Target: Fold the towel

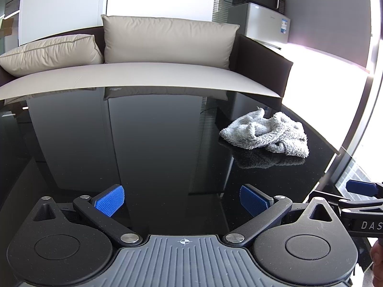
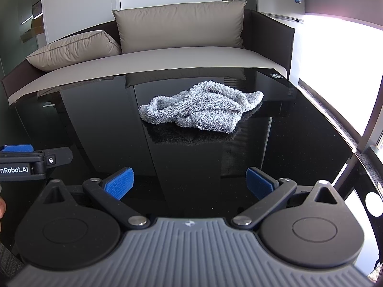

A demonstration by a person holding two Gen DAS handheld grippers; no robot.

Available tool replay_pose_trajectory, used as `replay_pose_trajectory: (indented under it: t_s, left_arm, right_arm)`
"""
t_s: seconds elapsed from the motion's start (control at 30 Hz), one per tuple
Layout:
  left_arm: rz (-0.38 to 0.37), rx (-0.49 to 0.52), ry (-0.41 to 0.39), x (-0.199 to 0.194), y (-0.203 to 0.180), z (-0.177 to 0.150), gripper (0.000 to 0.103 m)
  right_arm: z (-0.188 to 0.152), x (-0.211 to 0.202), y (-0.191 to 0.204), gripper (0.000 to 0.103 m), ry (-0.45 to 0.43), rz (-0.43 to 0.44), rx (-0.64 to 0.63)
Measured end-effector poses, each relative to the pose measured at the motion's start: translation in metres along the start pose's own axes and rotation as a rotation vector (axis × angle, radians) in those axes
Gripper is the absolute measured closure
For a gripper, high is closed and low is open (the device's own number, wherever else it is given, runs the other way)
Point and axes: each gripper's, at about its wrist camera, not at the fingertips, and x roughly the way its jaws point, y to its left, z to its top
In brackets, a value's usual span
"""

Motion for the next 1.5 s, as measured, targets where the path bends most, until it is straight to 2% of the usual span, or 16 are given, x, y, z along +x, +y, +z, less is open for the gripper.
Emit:
replay_pose_trajectory:
  t_s: [1.03,1.5]
  left_arm:
    - [-0.002,0.002,0.008,0.002,0.0,0.001,0.001]
    - [-0.01,0.013,0.01,0.007,-0.003,0.005,0.001]
  right_arm:
    - [0.004,0.005,-0.001,0.001,0.001,-0.009,0.003]
    - [0.022,0.026,-0.01,0.001,-0.004,-0.028,0.024]
